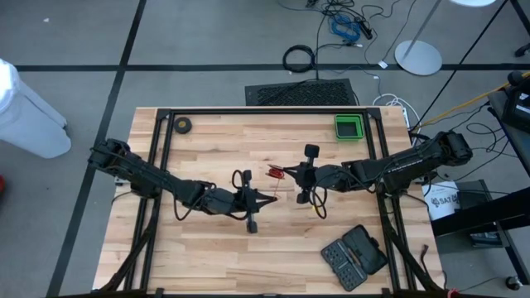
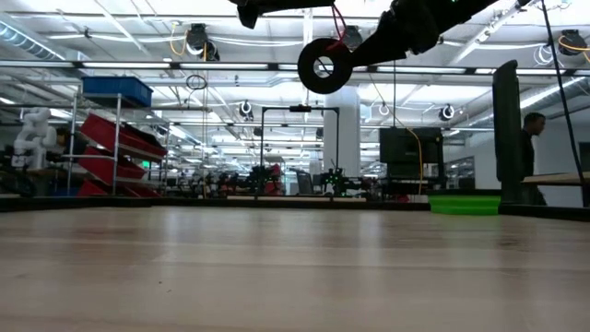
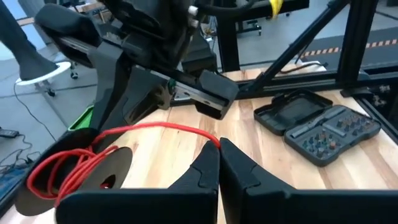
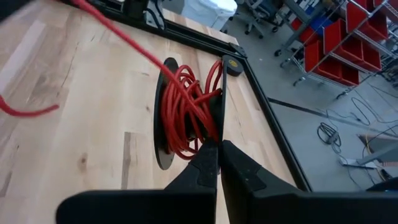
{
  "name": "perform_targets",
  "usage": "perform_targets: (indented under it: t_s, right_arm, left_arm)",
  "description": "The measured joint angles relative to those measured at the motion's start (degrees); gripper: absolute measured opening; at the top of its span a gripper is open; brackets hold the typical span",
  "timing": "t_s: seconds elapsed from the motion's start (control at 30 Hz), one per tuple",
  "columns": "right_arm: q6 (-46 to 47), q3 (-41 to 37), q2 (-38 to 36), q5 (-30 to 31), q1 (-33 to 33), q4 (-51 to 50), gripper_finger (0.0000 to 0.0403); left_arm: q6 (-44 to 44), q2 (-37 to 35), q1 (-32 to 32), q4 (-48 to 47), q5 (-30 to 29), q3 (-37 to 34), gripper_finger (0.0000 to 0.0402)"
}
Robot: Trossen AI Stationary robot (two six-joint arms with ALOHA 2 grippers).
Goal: Coil cords
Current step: Uncoil the red wire from the spool
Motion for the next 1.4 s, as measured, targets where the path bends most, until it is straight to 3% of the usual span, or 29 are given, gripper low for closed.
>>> perform_targets:
  t_s: [0.43,0.93,1.03,1.27,1.4]
  right_arm:
    - [0.8,0.0,0.0,-0.2,0.0,0.4,0.0]
    - [-0.4,0.0,0.0,-0.4,0.0,-2.0,0.0]
    - [-0.4,0.0,0.0,-0.4,0.0,-2.0,0.0]
    - [-0.9,0.0,0.0,-0.2,0.0,-2.2,0.0]
    - [-0.9,0.0,-1.1,-0.2,0.0,-2.4,0.0]
  left_arm:
    - [0.3,9.0,3.2,4.1,5.7,0.0,0.0001]
    - [-0.1,9.6,3.6,2.2,9.7,0.0,0.0005]
    - [-0.1,9.6,3.3,2.2,10.3,0.0,0.0027]
    - [-1.5,8.8,2.8,1.4,11.7,-0.1,0.012]
    - [-2.9,6.3,2.5,-3.8,11.3,-0.1,0.0139]
